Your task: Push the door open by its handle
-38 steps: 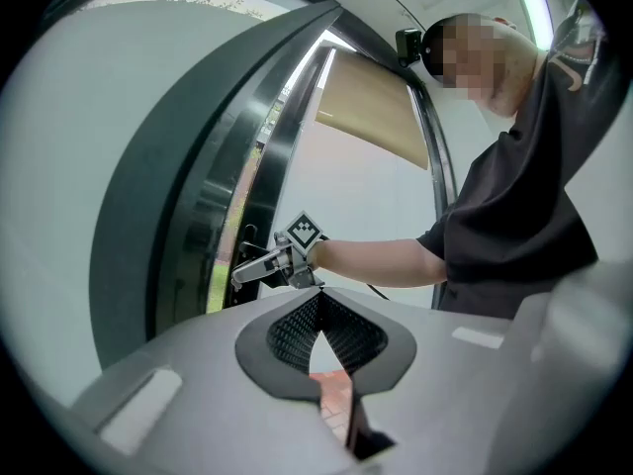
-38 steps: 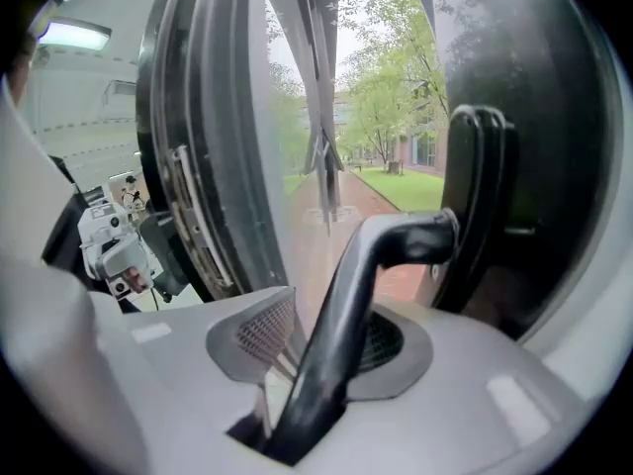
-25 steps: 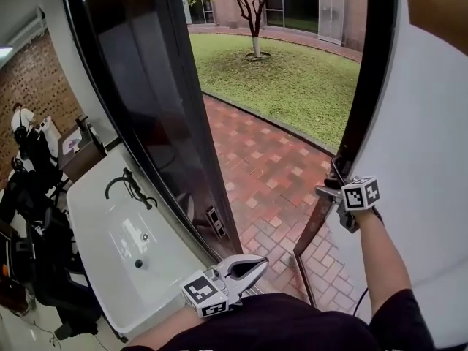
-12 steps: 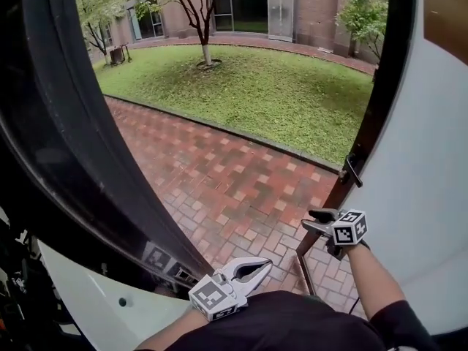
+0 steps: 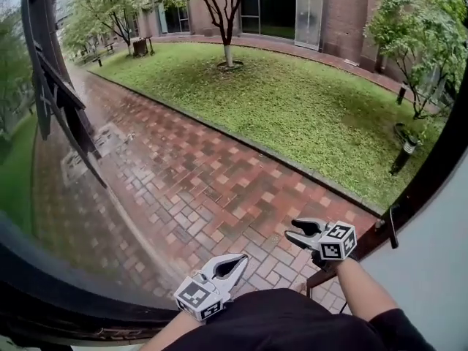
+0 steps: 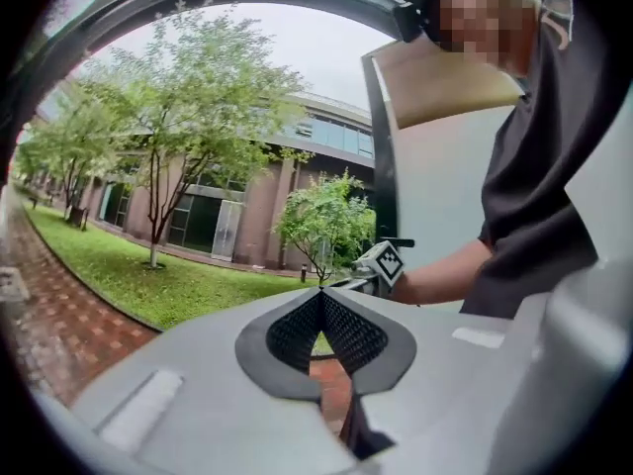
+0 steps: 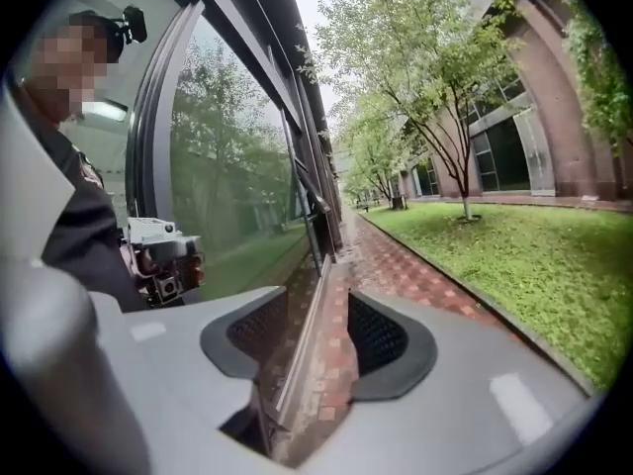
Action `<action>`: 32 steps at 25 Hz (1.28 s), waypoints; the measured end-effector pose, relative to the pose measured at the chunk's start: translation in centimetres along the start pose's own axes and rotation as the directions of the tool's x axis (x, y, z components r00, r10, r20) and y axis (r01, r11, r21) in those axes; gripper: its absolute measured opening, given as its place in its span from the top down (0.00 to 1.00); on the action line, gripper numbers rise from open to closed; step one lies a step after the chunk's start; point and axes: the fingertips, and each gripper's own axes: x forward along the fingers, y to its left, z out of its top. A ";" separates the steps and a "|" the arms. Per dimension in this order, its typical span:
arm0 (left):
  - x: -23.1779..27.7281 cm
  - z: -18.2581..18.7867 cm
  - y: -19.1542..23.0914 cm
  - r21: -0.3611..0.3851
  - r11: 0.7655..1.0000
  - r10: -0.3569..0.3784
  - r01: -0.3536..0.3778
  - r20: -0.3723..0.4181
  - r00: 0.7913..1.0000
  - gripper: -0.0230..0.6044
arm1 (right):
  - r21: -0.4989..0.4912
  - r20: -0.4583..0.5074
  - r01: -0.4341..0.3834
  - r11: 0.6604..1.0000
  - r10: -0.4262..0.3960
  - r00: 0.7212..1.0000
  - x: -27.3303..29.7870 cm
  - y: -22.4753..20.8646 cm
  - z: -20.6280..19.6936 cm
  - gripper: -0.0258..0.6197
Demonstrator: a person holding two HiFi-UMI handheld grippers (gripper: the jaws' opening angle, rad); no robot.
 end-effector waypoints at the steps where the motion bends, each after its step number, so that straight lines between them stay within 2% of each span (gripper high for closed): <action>1: 2.1 0.0 1.2 -0.011 1.000 0.021 -0.021 -0.003 1.000 0.96 | -0.007 -0.009 -0.025 1.000 0.025 1.000 0.3 -1.1 0.2 0.67; 4: 7.3 0.2 4.6 -0.009 0.999 0.051 -0.052 -0.015 0.999 0.96 | -0.033 -0.012 -0.074 0.997 0.073 0.997 1.5 -3.4 1.1 0.70; 8: 14.0 1.0 10.4 -0.080 0.996 0.040 -0.040 0.000 0.999 0.96 | -0.072 0.024 -0.068 0.995 0.070 0.997 1.9 -7.0 3.9 0.78; 11: 18.4 0.8 14.8 -0.111 0.994 0.011 -0.010 0.010 1.000 0.96 | -0.066 0.055 -0.017 0.998 0.020 0.998 2.2 -11.2 5.1 0.88; 13: 20.3 0.8 17.2 -0.103 0.994 -0.040 0.041 0.013 0.999 0.96 | -0.041 0.090 0.039 0.998 -0.035 0.995 2.4 -14.1 6.2 0.94; 17: 21.6 0.1 20.5 -0.089 0.984 -0.156 0.152 -0.028 0.987 0.96 | 0.036 0.165 0.154 0.987 -0.158 0.974 2.3 -17.6 7.3 0.96; 20: 23.0 -0.3 21.5 -0.112 0.972 -0.213 0.207 -0.047 0.976 0.96 | 0.083 0.204 0.219 0.972 -0.232 0.951 1.3 -19.8 8.3 0.96; 23: 24.7 -0.2 21.4 -0.102 0.966 -0.241 0.236 -0.040 0.970 0.96 | 0.115 0.234 0.234 0.965 -0.255 0.938 -0.2 -21.7 8.8 0.96; 26: 24.9 -0.3 21.2 -0.110 0.968 -0.231 0.225 -0.042 0.972 0.96 | 0.122 0.205 0.235 0.964 -0.256 0.945 -0.9 -22.0 7.7 0.96; 32: 25.7 0.3 21.6 -0.119 0.972 -0.203 0.200 -0.009 0.979 0.96 | 0.085 0.193 0.223 0.971 -0.236 0.952 -2.2 -23.2 8.1 0.96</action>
